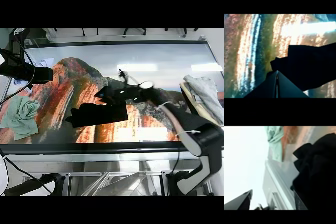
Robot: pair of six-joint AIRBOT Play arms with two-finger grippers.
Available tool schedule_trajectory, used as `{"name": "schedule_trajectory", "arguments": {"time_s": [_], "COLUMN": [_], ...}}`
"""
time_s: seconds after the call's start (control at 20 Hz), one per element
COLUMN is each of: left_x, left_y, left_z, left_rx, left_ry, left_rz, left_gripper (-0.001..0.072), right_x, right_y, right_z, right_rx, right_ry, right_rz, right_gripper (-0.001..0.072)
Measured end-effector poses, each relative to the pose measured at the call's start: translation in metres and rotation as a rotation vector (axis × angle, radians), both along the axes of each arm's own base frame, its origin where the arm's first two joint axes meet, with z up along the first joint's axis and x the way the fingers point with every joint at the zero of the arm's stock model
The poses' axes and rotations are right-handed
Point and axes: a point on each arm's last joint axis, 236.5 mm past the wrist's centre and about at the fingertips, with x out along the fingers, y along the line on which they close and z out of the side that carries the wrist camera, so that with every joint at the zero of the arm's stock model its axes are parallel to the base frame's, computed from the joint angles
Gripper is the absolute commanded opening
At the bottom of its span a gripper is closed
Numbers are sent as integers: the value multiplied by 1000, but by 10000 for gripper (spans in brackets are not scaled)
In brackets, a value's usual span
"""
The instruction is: Fold the shirts.
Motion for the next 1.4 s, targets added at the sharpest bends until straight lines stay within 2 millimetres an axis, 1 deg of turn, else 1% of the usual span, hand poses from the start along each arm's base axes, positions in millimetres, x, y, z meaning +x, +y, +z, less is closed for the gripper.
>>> {"name": "schedule_trajectory", "arguments": {"time_s": [0.1,0.15,0.2,0.3,0.4,0.5,0.6,0.7,0.75,0.85,0.9,1.05,1.1,1.15,1.2,1.25,1.3,1.4], "left_x": [-5,-9,-12,-17,-20,-26,-34,-38,-40,-43,-44,-48,-49,-49,-50,-50,-50,-50], "left_y": [-2,-6,-12,-27,-39,-48,-55,-60,-63,-70,-73,-78,-79,-79,-80,-81,-81,-81], "left_z": [-16,-28,-39,-61,-80,-98,-112,-118,-118,-113,-110,-98,-95,-92,-88,-85,-83,-80], "left_rx": [-3,-14,-32,-84,-132,-175,-203,-226,-242,-274,-290,-318,-322,-325,-327,-333,-334,-336], "left_ry": [43,76,103,144,172,206,244,262,266,262,256,235,227,219,210,201,195,184], "left_rz": [-7,-20,-38,-73,-90,-96,-104,-107,-108,-114,-119,-126,-128,-129,-131,-131,-132,-132], "left_gripper": [17,17,17,17,17,17,17,17,17,17,17,17,17,17,17,17,17,17], "right_x": [1,3,6,11,13,15,11,8,7,4,5,9,9,9,10,10,12,13], "right_y": [-40,-60,-81,-125,-154,-177,-184,-183,-180,-164,-156,-128,-120,-115,-111,-109,-105,-104], "right_z": [-2,-7,-15,-35,-53,-76,-98,-122,-132,-147,-152,-161,-163,-165,-170,-175,-174,-164], "right_rx": [-118,-186,-253,-369,-428,-472,-492,-502,-497,-452,-425,-362,-355,-357,-365,-380,-373,-372], "right_ry": [-38,-46,-45,-16,27,85,134,168,182,206,213,220,217,209,204,194,187,154], "right_rz": [8,4,-6,-37,-62,-82,-68,-41,-30,1,0,-10,-8,-10,-15,-14,-20,-16], "right_gripper": [584,617,698,703,703,703,703,703,702,700,700,696,599,401,8,20,19,19]}}
